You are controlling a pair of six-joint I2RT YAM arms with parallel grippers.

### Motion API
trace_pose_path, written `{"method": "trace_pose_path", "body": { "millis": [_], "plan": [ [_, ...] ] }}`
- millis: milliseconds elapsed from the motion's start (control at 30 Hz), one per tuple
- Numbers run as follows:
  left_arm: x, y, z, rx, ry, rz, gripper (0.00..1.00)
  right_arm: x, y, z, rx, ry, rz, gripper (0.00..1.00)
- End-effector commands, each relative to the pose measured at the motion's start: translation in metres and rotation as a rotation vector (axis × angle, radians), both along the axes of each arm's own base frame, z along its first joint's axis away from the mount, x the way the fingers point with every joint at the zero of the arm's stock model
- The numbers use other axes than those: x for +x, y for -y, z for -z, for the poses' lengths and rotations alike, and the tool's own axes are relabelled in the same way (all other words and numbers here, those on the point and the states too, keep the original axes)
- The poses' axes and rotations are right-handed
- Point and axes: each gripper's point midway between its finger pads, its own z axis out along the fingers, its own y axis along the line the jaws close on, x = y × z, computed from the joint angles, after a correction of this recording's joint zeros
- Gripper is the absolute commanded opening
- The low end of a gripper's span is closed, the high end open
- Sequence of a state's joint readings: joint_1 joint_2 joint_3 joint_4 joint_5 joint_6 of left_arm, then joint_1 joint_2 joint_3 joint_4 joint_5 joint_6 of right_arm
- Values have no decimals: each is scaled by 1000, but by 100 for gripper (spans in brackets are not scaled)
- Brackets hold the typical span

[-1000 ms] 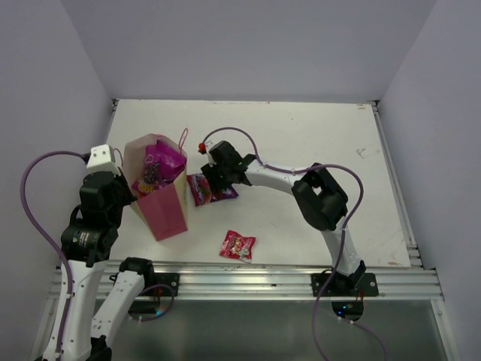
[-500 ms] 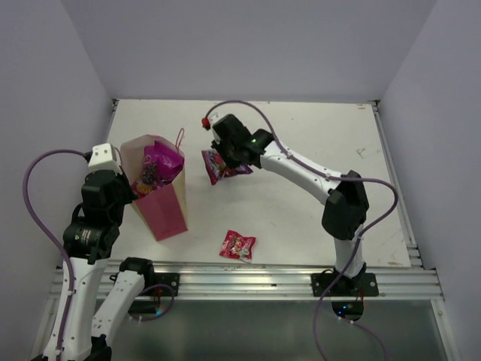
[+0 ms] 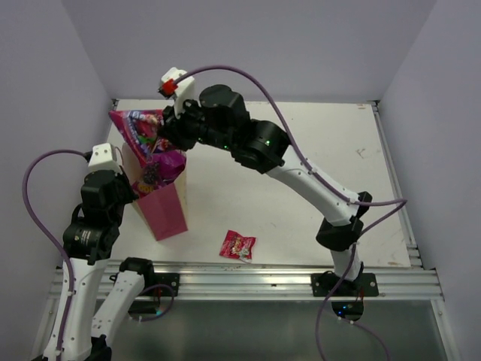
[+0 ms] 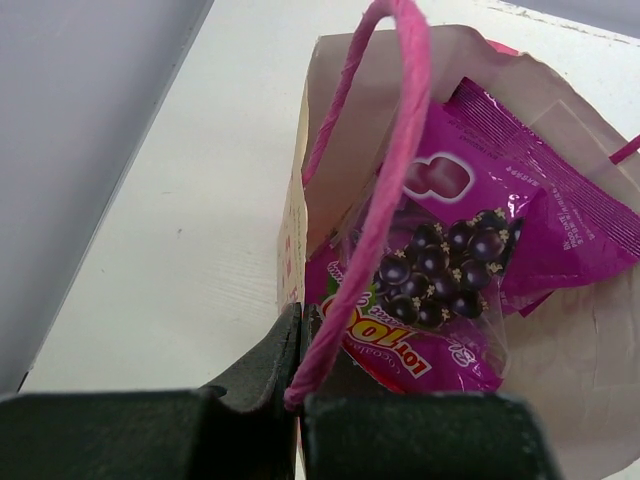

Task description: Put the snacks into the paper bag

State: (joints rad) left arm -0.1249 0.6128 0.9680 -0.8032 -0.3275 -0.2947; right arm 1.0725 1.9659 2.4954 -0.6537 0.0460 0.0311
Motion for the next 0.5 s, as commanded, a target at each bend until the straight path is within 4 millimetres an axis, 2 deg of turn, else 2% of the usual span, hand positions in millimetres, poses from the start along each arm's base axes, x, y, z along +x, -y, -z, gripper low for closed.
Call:
{"method": "trace_pose_path", "body": {
  "millis": [0,67,300,333,367,400,433,467],
  "plan": [
    [4,2,-14,-12,62,10,0,-9,-36,56,-52,-127,-106,0],
    [3,2,-14,-15,66,6,0,-14,-44,74,-77,-167,-138,0],
    [-1,1,-13,-25,70,0,0,-12,-64,133,-169,-247,-167,0],
    [-2,2,-13,-27,70,1,0,-13,-66,136,-173,-253,-172,6],
    [-2,1,-14,-24,70,-3,0,-15,-66,137,-178,-256,-179,29],
    [-3,1,-13,-24,69,-3,0,-16,-66,139,-186,-255,-179,34],
    [-4,0,-14,-24,72,-4,0,-17,-63,132,-182,-241,-174,44],
    [-4,0,-14,-23,72,-6,0,-19,-62,126,-180,-223,-170,51]
  ]
}}
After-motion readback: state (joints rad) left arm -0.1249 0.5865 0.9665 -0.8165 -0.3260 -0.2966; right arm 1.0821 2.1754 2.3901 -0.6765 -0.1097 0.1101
